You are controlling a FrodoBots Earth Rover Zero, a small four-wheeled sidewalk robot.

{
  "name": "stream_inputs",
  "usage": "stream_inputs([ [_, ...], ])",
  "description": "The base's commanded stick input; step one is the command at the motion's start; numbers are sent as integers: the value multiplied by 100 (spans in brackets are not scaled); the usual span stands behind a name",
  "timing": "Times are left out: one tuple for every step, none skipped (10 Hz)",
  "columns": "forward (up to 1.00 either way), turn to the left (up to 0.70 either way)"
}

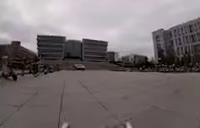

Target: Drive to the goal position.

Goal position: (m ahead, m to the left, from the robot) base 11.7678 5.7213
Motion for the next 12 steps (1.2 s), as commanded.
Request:
stream_inputs([
  [70,0],
  [70,0],
  [70,2],
  [70,9],
  [70,14],
  [70,14],
  [70,14],
  [70,14],
  [70,14],
  [70,14],
  [70,14],
  [70,14],
])
